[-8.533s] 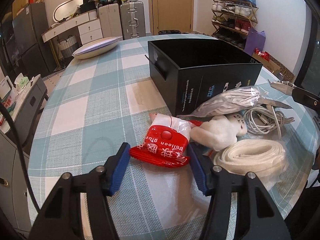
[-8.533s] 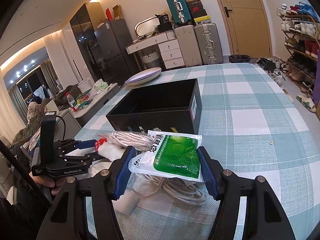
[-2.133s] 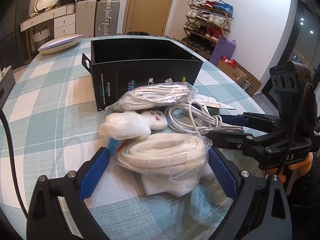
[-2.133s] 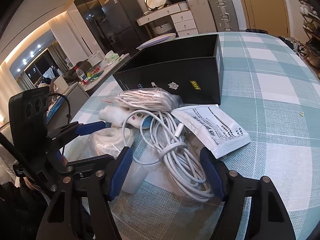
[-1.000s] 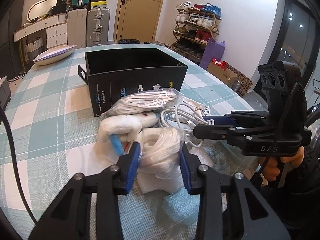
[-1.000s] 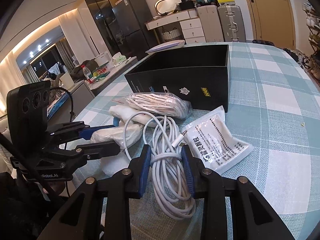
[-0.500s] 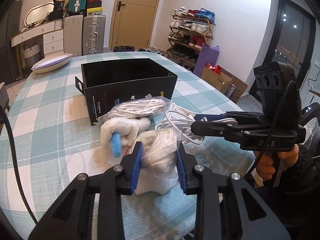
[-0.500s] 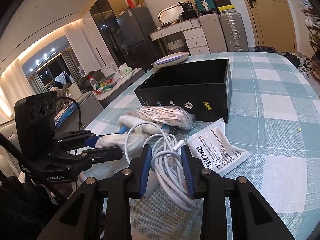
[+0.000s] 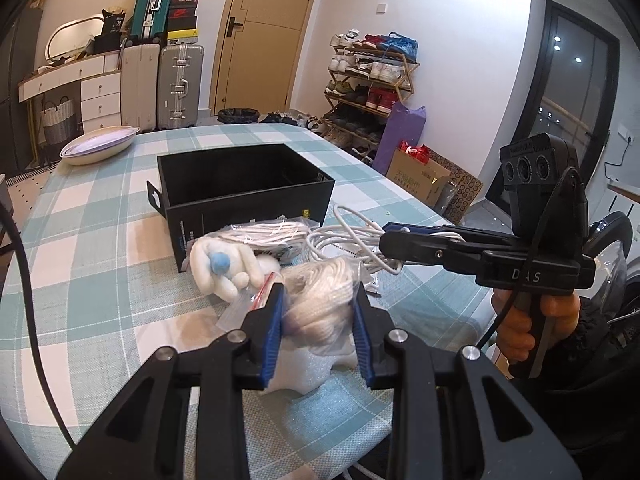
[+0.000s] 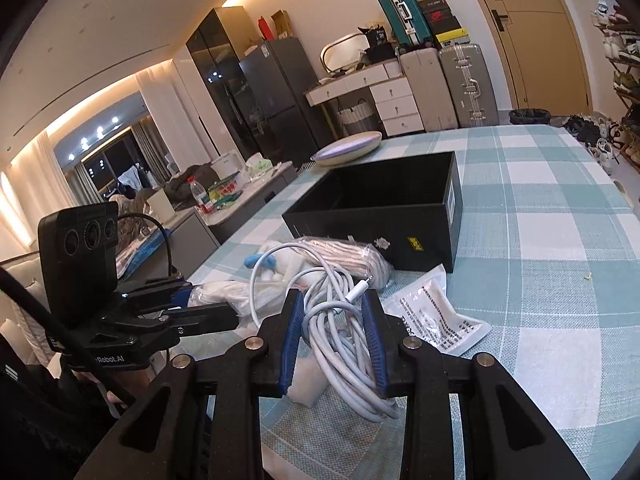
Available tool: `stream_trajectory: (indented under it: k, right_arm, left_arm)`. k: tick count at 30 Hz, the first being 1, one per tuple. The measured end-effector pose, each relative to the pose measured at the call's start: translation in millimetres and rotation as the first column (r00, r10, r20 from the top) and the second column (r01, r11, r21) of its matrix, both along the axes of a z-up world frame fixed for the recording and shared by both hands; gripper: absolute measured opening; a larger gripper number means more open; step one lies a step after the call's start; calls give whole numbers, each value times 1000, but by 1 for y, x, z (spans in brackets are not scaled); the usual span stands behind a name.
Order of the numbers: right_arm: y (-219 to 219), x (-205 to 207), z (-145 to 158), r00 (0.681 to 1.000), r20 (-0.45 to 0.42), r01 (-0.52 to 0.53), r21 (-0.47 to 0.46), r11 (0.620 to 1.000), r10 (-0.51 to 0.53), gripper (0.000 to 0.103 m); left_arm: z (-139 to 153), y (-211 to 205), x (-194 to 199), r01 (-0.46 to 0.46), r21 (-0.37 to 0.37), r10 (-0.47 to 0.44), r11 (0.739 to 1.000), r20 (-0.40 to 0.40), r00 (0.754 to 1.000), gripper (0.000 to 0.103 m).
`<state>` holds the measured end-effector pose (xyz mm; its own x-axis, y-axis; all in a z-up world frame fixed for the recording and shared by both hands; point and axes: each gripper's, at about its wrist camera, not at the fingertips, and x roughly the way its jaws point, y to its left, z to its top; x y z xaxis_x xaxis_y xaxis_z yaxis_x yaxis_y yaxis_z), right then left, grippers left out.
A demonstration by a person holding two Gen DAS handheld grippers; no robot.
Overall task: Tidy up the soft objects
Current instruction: 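Carry the rope coil and white cable over the black box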
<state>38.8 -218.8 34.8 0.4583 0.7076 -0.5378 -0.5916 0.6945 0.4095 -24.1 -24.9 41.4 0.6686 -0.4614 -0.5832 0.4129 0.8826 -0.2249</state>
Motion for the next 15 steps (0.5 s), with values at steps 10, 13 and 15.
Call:
stream_trajectory:
  k: [10,13,15]
  right_arm:
    - [-10,-5,20,998,53,34,59,998,-37,30]
    - [-10,-6,26,996,72,47,63,997,-52,30]
    - [-11,-4,28,995,78,57,67,996,-62,30]
  left_arm:
    - [21,-2,-6,14,-17,-14,1000,48,999,29]
    - [28,-3,-5,13,-13,-12,1000,66,998,29]
    - [31,-2,-3,6,-13,-5,1000,73,997,29]
